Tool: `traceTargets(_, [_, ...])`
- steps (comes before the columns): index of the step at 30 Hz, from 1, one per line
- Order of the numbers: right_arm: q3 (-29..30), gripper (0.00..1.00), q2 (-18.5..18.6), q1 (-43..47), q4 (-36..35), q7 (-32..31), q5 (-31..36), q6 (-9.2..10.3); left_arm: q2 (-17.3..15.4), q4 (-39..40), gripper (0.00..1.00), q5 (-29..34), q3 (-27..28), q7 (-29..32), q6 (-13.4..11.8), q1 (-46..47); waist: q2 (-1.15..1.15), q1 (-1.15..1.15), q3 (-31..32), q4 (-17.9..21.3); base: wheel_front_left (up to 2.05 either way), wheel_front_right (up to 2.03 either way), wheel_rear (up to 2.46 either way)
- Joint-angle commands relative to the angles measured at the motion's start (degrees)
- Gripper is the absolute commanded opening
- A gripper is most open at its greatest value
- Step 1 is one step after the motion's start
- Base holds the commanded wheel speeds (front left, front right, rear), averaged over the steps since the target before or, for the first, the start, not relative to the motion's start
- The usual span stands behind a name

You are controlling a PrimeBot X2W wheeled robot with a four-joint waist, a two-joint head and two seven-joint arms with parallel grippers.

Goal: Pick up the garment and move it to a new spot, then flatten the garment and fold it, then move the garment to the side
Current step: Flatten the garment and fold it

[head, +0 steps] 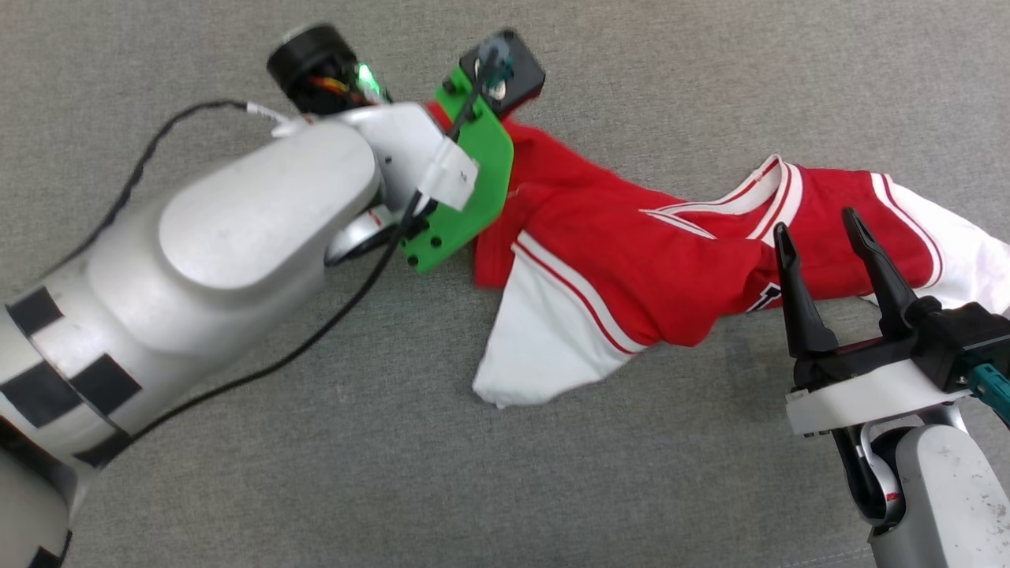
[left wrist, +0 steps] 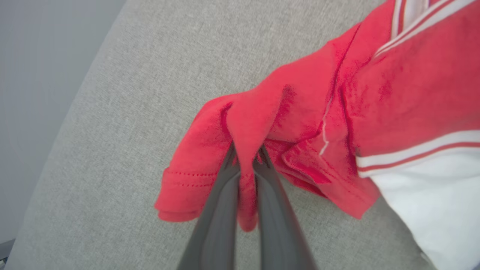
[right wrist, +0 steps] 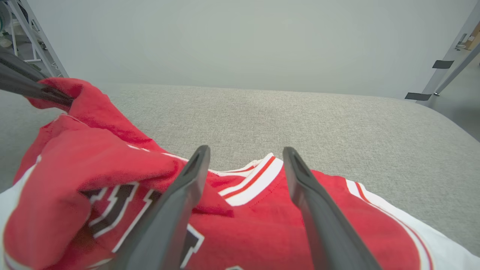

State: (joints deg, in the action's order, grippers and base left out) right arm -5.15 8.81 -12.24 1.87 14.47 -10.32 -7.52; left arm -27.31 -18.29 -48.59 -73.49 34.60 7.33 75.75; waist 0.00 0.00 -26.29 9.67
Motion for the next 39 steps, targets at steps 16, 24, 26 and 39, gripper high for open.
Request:
traceTargets(16, [0.8, 1.00, -4.0, -0.3, -4.1, 0.5, 0.6, 0.03, 1.3, -15.8, 0.00, 3.0, 0.1, -8.5, 0.2, 0.1, 0.00, 0.00, -4.0, 8.1, 0.00, 0.00, 0.00])
traceTargets(24, [1.6, 1.00, -4.8, -0.3, -5.1, 0.5, 1.1, 0.03, 0.8, -18.8, 0.44, -0.8, 0.1, -9.2, 0.2, -2.3, 0.00, 0.00, -3.8, 7.4, 0.00, 0.00, 0.00])
traceTargets(26, [1.8, 1.00, -4.9, -0.1, -5.3, 0.5, 1.4, 0.03, 0.9, -18.8, 1.00, 0.4, 0.1, -12.8, 0.2, -0.7, 0.00, 0.00, -3.1, 6.5, 0.00, 0.00, 0.00])
traceTargets(39, [3.7, 1.00, -4.3, 2.8, -4.7, 0.5, 2.1, 0.03, 2.0, -13.8, 1.00, -6.3, 0.4, -19.8, 0.2, 5.1, 0.00, 0.00, 4.2, -0.4, 0.00, 0.00, 0.00])
